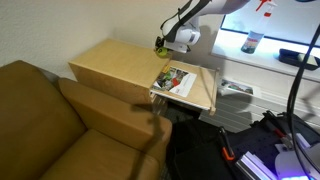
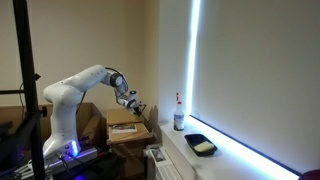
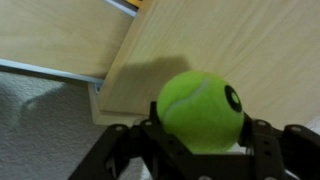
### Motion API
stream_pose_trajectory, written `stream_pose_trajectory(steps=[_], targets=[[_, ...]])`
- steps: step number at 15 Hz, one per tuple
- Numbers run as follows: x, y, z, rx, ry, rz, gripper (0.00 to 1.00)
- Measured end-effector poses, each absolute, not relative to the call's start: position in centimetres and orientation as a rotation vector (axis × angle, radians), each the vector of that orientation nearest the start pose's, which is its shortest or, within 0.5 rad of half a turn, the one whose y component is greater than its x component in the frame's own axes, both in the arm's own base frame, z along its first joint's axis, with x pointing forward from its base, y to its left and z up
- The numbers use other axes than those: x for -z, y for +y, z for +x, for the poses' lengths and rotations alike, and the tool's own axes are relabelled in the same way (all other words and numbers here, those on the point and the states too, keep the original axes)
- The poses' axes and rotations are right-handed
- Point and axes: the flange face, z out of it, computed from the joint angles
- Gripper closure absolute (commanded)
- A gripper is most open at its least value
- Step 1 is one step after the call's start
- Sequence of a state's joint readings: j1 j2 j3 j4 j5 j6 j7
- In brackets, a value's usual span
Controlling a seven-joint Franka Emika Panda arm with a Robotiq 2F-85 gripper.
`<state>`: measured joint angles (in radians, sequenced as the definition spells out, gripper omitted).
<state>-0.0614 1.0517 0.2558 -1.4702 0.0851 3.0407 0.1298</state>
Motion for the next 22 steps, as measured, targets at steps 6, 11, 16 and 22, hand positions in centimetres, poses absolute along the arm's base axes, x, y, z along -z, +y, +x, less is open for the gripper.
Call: stream_pose_trajectory(steps=[6, 11, 16, 22], targets=[[-18.2, 5.7, 69.0, 0.378, 0.421, -2.790, 0.59], [-15.3, 2.0, 65.1, 0.070, 0.579, -2.779, 0.59], [-11.2, 2.2, 62.7, -0.036, 0.612, -2.709, 0.59], [-7.1, 2.0, 61.8, 0.137, 0.562, -2.746, 0.59]])
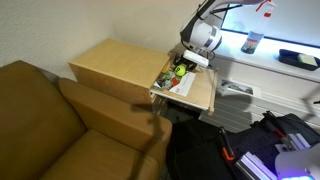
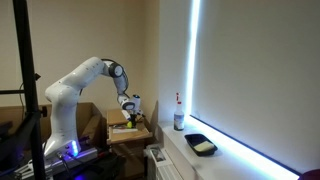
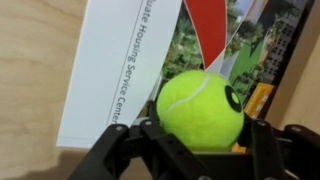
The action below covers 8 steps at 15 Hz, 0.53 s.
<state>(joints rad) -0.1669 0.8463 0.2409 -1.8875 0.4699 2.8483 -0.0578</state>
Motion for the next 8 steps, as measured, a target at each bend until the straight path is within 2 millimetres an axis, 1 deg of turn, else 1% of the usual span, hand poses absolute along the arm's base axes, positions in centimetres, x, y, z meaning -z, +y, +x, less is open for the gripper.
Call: stream_pose_trajectory(steps=[3, 4, 5, 6, 8], targets=[[-7.0, 2.9, 62.1, 0.283, 0.540, -2.735, 0.59], [-7.0, 3.1, 62.1, 0.311, 0.532, -2.730, 0.44], [-6.9, 3.3, 62.1, 0.330, 0.521, -2.727, 0.09], [-7.0, 3.4, 62.1, 0.341, 0.509, -2.727, 0.07], [-6.9, 3.4, 62.0, 0.346, 0.488, -2.736, 0.00]])
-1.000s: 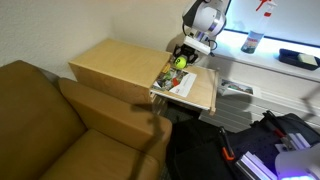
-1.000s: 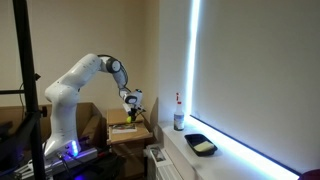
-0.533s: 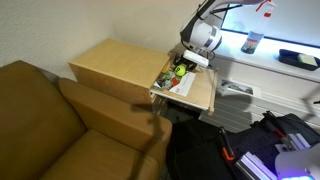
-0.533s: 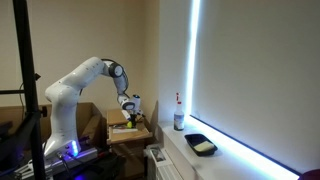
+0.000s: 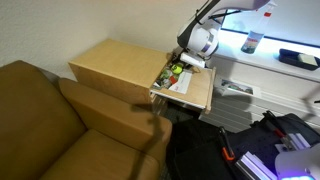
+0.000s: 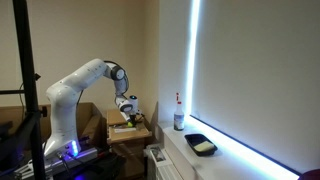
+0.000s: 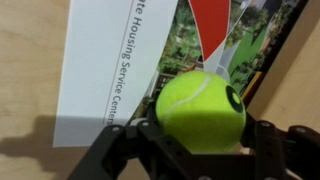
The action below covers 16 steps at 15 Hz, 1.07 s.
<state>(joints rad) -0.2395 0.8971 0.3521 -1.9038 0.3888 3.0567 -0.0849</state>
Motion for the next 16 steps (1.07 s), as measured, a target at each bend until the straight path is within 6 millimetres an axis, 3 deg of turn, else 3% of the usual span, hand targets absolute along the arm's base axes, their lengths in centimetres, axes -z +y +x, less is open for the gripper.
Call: stream_pose_trajectory(steps=[5, 9, 13, 16], targets=[[-6.7, 2.4, 61.6, 0.348, 0.449, -2.780, 0.00], [-8.2, 2.8, 61.1, 0.356, 0.407, -2.795, 0.00], [-12.4, 2.1, 60.5, 0.425, 0.366, -2.859, 0.00], [-17.4, -0.8, 59.7, 0.535, 0.427, -2.970, 0.00]])
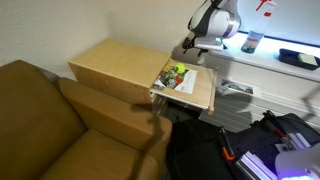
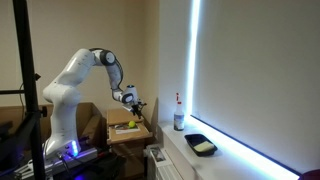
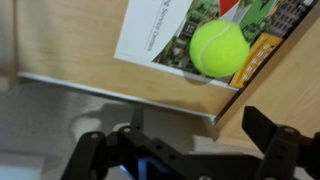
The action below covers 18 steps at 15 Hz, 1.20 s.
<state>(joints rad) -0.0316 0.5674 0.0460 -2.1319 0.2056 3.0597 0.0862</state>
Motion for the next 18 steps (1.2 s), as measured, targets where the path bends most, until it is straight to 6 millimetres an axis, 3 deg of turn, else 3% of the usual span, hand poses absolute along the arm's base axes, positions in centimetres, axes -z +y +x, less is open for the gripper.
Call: stream_pose_trajectory(steps=[3, 6, 8, 10, 11, 13, 15, 18], targets=[[-22.4, -4.8, 58.8, 0.671, 0.525, -3.066, 0.00], [-27.5, -10.3, 57.7, 0.837, 0.640, -3.136, 0.00], [-31.4, -13.5, 57.2, 0.978, 0.739, -3.145, 0.00], [-35.2, -15.5, 56.8, 1.121, 0.874, -3.090, 0.00], [-37.0, -15.8, 56.5, 1.184, 0.945, -3.032, 0.00], [-39.3, -14.3, 56.0, 1.228, 0.995, -2.916, 0.00], [-40.0, -13.2, 55.5, 1.218, 0.987, -2.876, 0.00], [-39.9, -13.3, 55.3, 1.212, 1.003, -2.866, 0.00]])
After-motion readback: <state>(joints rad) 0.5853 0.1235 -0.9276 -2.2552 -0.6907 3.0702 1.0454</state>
